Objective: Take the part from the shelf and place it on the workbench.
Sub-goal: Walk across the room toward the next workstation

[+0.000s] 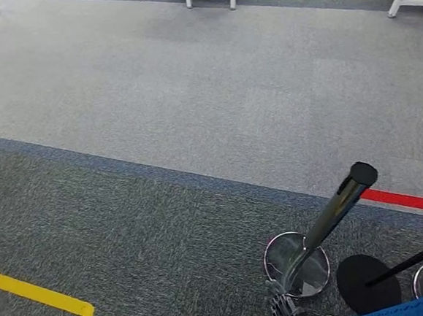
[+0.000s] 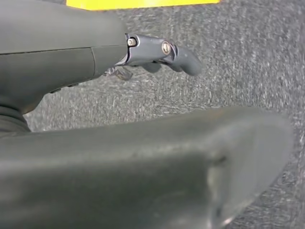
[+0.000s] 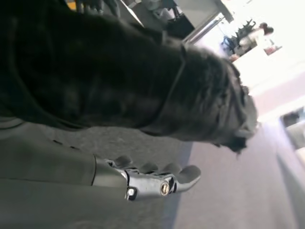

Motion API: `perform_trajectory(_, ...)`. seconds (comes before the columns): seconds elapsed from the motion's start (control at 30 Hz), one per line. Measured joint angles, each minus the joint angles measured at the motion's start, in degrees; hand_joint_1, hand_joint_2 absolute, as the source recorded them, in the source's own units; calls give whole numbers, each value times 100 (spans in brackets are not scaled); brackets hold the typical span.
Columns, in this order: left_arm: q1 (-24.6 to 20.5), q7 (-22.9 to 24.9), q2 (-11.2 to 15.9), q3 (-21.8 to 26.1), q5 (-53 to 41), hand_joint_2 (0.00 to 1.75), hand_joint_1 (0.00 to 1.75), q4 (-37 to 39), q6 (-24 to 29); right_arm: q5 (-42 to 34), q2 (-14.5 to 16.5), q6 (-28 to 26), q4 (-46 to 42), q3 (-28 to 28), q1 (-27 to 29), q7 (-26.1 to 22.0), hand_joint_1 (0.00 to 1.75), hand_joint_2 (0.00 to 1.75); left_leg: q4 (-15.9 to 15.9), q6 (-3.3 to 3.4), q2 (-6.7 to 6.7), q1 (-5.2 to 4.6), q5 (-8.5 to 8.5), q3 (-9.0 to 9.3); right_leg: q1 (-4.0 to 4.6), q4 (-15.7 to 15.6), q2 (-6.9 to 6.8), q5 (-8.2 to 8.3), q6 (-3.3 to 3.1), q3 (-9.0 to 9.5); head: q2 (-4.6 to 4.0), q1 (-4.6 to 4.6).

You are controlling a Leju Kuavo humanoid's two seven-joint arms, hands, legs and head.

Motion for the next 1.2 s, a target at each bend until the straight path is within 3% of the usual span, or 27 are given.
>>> perform_trajectory(0.07,17,3,16,3,-19,0,0,0,1,76,-103,-371,624,77,-214,0,0,0,754,8,-104,-19,-276,-374,22,4,152,6,-21,-2,1,-16)
perform_trajectory(0.1,20,3,23,5,-22,0,0,0,1,138,-152,-570,983,82,-320,1,0,0,915,23,-121,-32,-258,-484,34,6,230,1,-26,5,1,-23)
perform_trajectory(0.13,21,3,28,7,-24,0,0,0,3,195,-198,-725,1313,76,-416,1,0,0,829,47,-134,-41,-114,-491,46,9,305,-5,-30,17,2,-27)
perform_trajectory(0.17,21,3,30,11,-24,0,0,0,5,249,-246,-840,1642,53,-513,1,0,0,526,79,-167,-47,122,-401,55,12,382,-13,-30,31,2,-28)
perform_trajectory(0.23,21,3,36,23,-25,0,0,0,9,329,-305,-980,2295,-23,-744,6,0,0,-281,160,-403,-50,546,-122,68,24,531,-31,-9,21,1,-24)
perform_trajectory(0.3,14,6,40,33,-31,0,0,0,10,366,-322,-1148,2977,-112,-983,67,0,0,-674,211,-577,-68,668,16,53,35,663,-40,50,-29,1,-28)
perform_trajectory(0.37,1,8,40,39,-42,0,0,0,11,363,-328,-1311,3519,-191,-1140,280,0,0,-717,248,-510,-88,662,39,26,19,762,-37,136,-76,2,-38)
perform_trajectory(0.4,-8,9,32,41,-52,0,0,0,12,343,-331,-1372,3745,-236,-1189,450,0,0,-754,280,-458,-84,674,58,21,38,718,-60,170,-96,1,-38)
perform_trajectory(0.47,-14,8,17,44,-69,0,0,0,11,275,-338,-1451,4113,-321,-1285,817,0,0,-826,347,-328,-59,698,96,30,355,452,-276,219,-253,1,-3)
perform_trajectory(0.53,5,8,10,45,-79,0,0,0,9,184,-339,-1518,4377,-402,-1385,1184,0,0,-837,378,-169,-62,689,104,18,1126,174,-673,264,-652,1,40)
perform_trajectory(0.57,15,8,10,46,-82,0,0,0,8,130,-337,-1560,4479,-445,-1426,1400,0,0,-835,376,-86,-66,679,105,6,1493,122,-813,288,-850,1,47)
perform_trajectory(0.6,17,8,6,48,-84,0,0,0,6,76,-330,-1606,4568,-493,-1455,1625,0,0,-834,371,-9,-68,667,112,-7,1704,96,-848,310,-967,0,47)
perform_trajectory(0.63,13,9,2,49,-89,0,0,0,5,25,-322,-1655,4648,-540,-1468,1862,0,0,-832,360,56,-67,653,124,-20,1669,74,-756,326,-956,0,48)
perform_trajectory(0.67,8,9,-6,51,-94,0,0,0,5,-19,-315,-1702,4716,-586,-1474,2082,0,0,-829,342,114,-64,635,147,-32,1390,35,-564,335,-814,0,49)
perform_trajectory(0.7,4,8,-14,54,-99,0,0,0,5,-53,-307,-1746,4767,-625,-1477,2261,0,0,-823,318,168,-61,614,175,-41,956,-48,-333,339,-587,0,50)
perform_trajectory(0.77,1,9,-19,64,-111,0,0,0,6,-110,-271,-1833,4837,-697,-1506,2550,0,0,-802,247,271,-77,561,222,-35,250,-237,-51,303,-215,1,43)
perform_trajectory(0.83,-8,10,-16,77,-119,0,0,0,9,-169,-213,-1914,4891,-769,-1547,2783,0,0,-788,170,361,-93,530,254,-11,93,-272,-24,234,-154,1,35)
perform_trajectory(0.9,-21,10,-16,84,-119,0,0,0,11,-222,-167,-1985,4942,-844,-1565,2948,0,0,-781,99,419,-78,500,290,-13,93,-163,-15,159,-168,2,33)
perform_trajectory(0.97,-25,10,-19,88,-122,0,0,0,11,-266,-119,-2050,4974,-910,-1574,3058,0,0,-544,44,261,-54,300,222,-31,73,-64,8,84,-131,2,7)
perform_trajectory(1.03,-8,10,-18,96,-125,0,0,0,11,-306,-58,-2120,4995,-970,-1589,3146,0,0,169,21,0,-44,-95,-81,-21,67,46,30,34,-112,2,-29)
perform_trajectory(1.1,16,11,-10,117,-125,0,0,0,12,-335,-2,-2189,5010,-1022,-1597,3222,0,0,879,31,-101,-56,-337,-426,8,73,186,34,16,-114,2,-43)
perform_trajectory(1.13,21,12,-7,127,-125,0,0,0,12,-349,19,-2226,5017,-1044,-1598,3254,0,0,972,52,-118,-65,-288,-498,24,77,261,32,11,-109,2,-47)
perform_trajectory(1.17,22,12,-8,135,-126,0,0,0,12,-361,36,-2267,5023,-1066,-1599,3282,0,0,820,85,-138,-76,-117,-463,41,81,337,29,7,-99,2,-48)
perform_trajectory(1.2,20,12,-8,138,-126,0,0,0,12,-371,51,-2311,5027,-1088,-1602,3303,0,0,464,132,-190,-88,134,-338,58,83,411,27,4,-87,2,-48)
